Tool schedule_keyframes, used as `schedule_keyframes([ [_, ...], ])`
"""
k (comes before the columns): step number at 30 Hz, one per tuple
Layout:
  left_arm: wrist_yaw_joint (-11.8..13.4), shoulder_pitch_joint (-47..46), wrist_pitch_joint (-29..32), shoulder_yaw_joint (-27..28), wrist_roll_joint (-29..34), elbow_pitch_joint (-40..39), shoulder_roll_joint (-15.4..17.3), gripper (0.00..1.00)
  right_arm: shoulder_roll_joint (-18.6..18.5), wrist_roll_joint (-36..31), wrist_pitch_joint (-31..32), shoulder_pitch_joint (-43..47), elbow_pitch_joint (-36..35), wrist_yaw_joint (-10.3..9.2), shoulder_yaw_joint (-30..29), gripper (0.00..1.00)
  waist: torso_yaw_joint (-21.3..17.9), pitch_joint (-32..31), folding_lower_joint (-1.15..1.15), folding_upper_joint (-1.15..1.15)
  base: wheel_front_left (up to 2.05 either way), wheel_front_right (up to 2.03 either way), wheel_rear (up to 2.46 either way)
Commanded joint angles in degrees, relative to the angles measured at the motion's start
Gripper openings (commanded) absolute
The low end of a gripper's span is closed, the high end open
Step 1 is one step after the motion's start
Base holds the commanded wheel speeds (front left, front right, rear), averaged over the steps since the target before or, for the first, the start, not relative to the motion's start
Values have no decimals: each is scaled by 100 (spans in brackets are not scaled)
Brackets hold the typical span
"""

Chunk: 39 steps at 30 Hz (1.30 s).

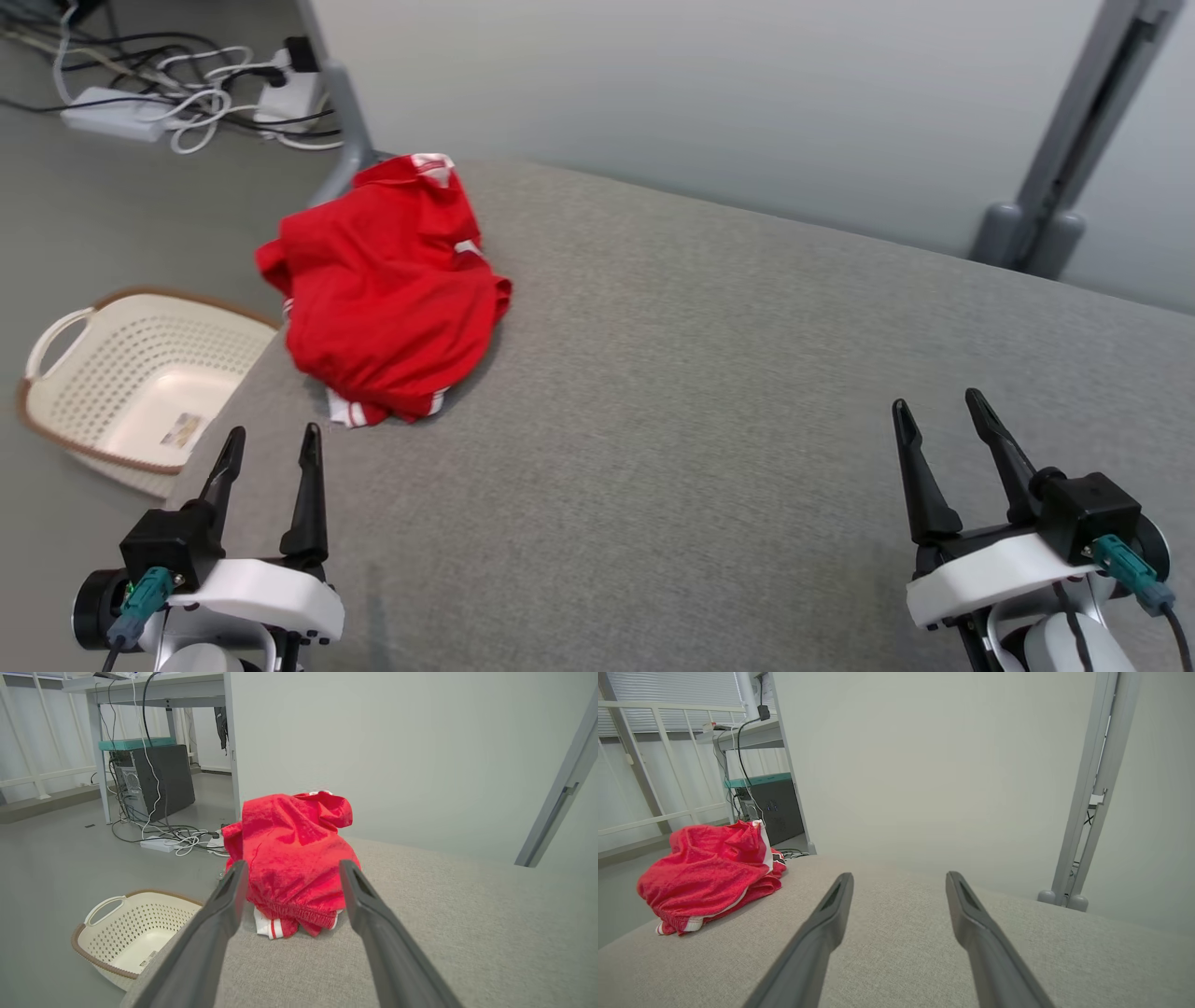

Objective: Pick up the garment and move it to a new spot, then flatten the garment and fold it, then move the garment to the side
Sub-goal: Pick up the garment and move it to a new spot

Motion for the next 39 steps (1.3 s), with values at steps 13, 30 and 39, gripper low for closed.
schedule_keyframes([
  [13, -25, -129, -1, 168, -8, 33, -27, 100, -23, -62, -28, -85, -37, 8, 108, 100, 430, 66, 0, 0, 0, 0, 0],
  [30, -77, -414, -1, 236, -126, 179, -64, 100, -31, -236, -28, -265, -76, 8, 185, 100, 204, 408, 0, 0, 0, 0, 0],
  [39, -178, -1561, -1, 236, -355, 1017, 107, 100, -232, -347, 31, -713, -97, 6, 404, 100, -376, 1167, 0, 0, 0, 0, 0],
])
